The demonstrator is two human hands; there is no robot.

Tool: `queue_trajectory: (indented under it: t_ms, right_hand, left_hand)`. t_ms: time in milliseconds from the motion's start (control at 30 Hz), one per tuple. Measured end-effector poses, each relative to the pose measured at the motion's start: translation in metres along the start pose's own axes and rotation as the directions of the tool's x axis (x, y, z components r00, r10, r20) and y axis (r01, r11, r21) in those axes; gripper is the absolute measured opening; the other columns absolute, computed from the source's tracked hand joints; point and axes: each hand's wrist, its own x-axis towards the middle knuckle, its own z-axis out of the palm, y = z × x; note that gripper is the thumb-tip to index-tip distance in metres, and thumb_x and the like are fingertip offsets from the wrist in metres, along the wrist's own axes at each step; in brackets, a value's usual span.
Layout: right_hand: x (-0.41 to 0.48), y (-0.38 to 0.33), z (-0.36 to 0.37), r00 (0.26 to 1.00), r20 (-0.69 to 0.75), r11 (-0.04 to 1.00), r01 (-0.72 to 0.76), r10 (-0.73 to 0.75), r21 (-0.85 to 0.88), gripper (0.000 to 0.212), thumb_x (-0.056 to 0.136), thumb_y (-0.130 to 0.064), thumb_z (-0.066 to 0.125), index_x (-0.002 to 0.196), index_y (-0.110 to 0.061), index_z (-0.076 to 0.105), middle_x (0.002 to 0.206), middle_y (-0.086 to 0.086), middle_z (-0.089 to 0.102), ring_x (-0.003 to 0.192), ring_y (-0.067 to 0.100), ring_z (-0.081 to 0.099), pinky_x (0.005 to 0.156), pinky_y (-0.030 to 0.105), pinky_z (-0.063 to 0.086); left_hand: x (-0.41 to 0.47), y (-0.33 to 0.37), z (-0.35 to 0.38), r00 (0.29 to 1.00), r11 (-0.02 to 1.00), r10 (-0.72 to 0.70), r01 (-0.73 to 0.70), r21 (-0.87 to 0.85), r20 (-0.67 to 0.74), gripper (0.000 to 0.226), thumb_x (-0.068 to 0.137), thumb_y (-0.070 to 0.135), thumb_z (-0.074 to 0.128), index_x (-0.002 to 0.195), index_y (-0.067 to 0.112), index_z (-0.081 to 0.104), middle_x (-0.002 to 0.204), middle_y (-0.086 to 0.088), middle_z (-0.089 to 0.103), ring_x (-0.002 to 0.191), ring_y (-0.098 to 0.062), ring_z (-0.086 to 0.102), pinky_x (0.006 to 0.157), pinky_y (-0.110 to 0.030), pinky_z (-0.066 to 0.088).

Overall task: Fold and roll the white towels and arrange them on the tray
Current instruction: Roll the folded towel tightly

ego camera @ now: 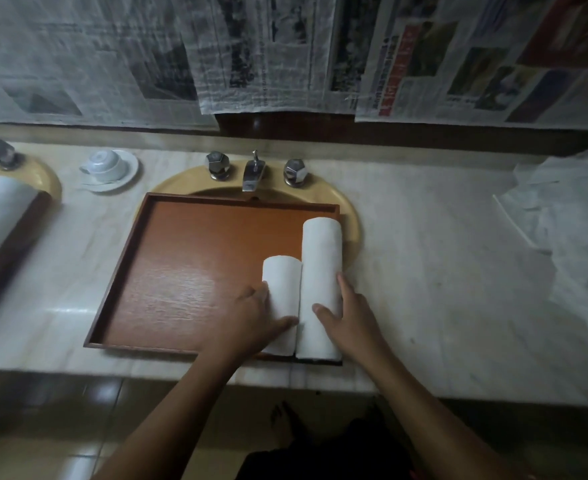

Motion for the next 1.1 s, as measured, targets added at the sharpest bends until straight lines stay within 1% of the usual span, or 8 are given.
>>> queue_trajectory:
  t_ms: [133, 233, 300, 467, 833, 900, 1033, 1100]
  right_hand:
    - [0.002, 0.003, 0.0, 1.0, 0.002, 1.0, 0.001, -0.001, -0.012, 0.085, 0.096, -0.055, 0.061, 0.163, -0.034, 0.012, 0.158, 0.006, 0.036, 0.14, 0.028, 0.044, 0.11, 0.045, 0.045]
    - [0.004, 0.004, 0.0, 1.0, 0.002, 1.0, 0.006, -0.006, -0.019, 0.085, 0.096, -0.055, 0.06, 0.163, -0.034, 0.012, 0.157, 0.006, 0.036, 0.138, 0.027, 0.045, 0.109, 0.044, 0.045]
    - [0.004, 0.004, 0.0, 1.0, 0.004, 1.0, 0.009, -0.009, -0.017, 0.084, 0.097, -0.055, 0.059, 0.163, -0.034, 0.012, 0.157, 0.005, 0.036, 0.138, 0.026, 0.046, 0.107, 0.043, 0.046]
    - [0.006, 0.006, 0.003, 1.0, 0.002, 1.0, -0.009, 0.009, -0.025, 0.084, 0.095, -0.061, 0.058, 0.161, -0.038, 0.012, 0.157, 0.001, 0.035, 0.136, 0.025, 0.047, 0.106, 0.047, 0.051]
    - [0.008, 0.008, 0.0, 0.999, 0.031, 0.999, -0.007, 0.008, -0.032, 0.083, 0.096, -0.06, 0.057, 0.162, -0.036, 0.013, 0.159, 0.002, 0.035, 0.137, 0.026, 0.047, 0.108, 0.047, 0.049]
    - [0.008, 0.01, -0.001, 0.999, 0.038, 0.999, 0.001, 0.001, -0.034, 0.084, 0.095, -0.06, 0.057, 0.162, -0.035, 0.013, 0.159, 0.001, 0.035, 0.137, 0.025, 0.047, 0.108, 0.047, 0.049]
    - [0.007, 0.011, -0.001, 0.999, 0.05, 0.999, 0.002, 0.0, -0.04, 0.082, 0.097, -0.057, 0.058, 0.162, -0.034, 0.014, 0.159, 0.0, 0.036, 0.138, 0.024, 0.048, 0.107, 0.045, 0.048]
    - [0.007, 0.011, 0.0, 0.999, 0.045, 0.999, 0.0, 0.002, -0.045, 0.082, 0.097, -0.057, 0.057, 0.162, -0.034, 0.013, 0.159, 0.0, 0.036, 0.138, 0.024, 0.048, 0.107, 0.046, 0.049]
  left_hand:
    - [0.004, -0.001, -0.002, 1.0, 0.994, 0.012, -0.013, -0.113, -0.009, 0.069, 0.078, 0.063, 0.074, 0.13, 0.023, 0.053, 0.114, -0.001, 0.064, 0.093, -0.017, 0.06, 0.078, -0.038, 0.058]
    - [0.004, -0.005, -0.008, 1.0, 0.952, 0.002, 0.004, -0.306, 0.02, 0.091, 0.08, 0.049, 0.081, 0.156, 0.031, 0.034, 0.111, 0.001, 0.066, 0.097, -0.019, 0.064, 0.073, -0.031, 0.052]
    - [0.004, -0.012, -0.01, 0.998, 0.9, -0.009, 0.034, -0.434, 0.059, 0.1, 0.079, 0.042, 0.084, 0.159, 0.04, 0.024, 0.103, 0.002, 0.072, 0.093, -0.016, 0.069, 0.073, -0.03, 0.054]
    - [0.004, -0.029, -0.011, 0.975, 0.685, 0.085, 0.092, -0.722, 0.205, 0.092, 0.081, 0.026, 0.085, 0.152, 0.052, 0.033, 0.109, -0.008, 0.077, 0.1, -0.025, 0.075, 0.089, -0.05, 0.061]
    - [0.002, -0.031, -0.012, 0.975, 0.716, 0.15, 0.008, -0.698, 0.165, 0.065, 0.089, 0.028, 0.078, 0.142, 0.052, 0.05, 0.113, 0.004, 0.075, 0.106, -0.018, 0.071, 0.096, -0.049, 0.058]
    - [-0.002, -0.032, -0.011, 0.97, 0.703, 0.18, -0.013, -0.711, 0.161, 0.063, 0.092, 0.027, 0.075, 0.145, 0.049, 0.048, 0.116, 0.003, 0.075, 0.106, -0.018, 0.072, 0.095, -0.048, 0.059]
    - [-0.014, -0.03, -0.006, 0.973, 0.639, 0.195, -0.03, -0.769, 0.124, 0.068, 0.097, 0.02, 0.069, 0.148, 0.05, 0.037, 0.116, 0.003, 0.076, 0.106, -0.018, 0.073, 0.08, -0.031, 0.061]
    - [-0.013, -0.031, -0.003, 0.973, 0.662, 0.198, -0.042, -0.749, 0.12, 0.068, 0.098, 0.023, 0.068, 0.151, 0.051, 0.035, 0.119, 0.002, 0.075, 0.108, -0.019, 0.073, 0.082, -0.035, 0.062]
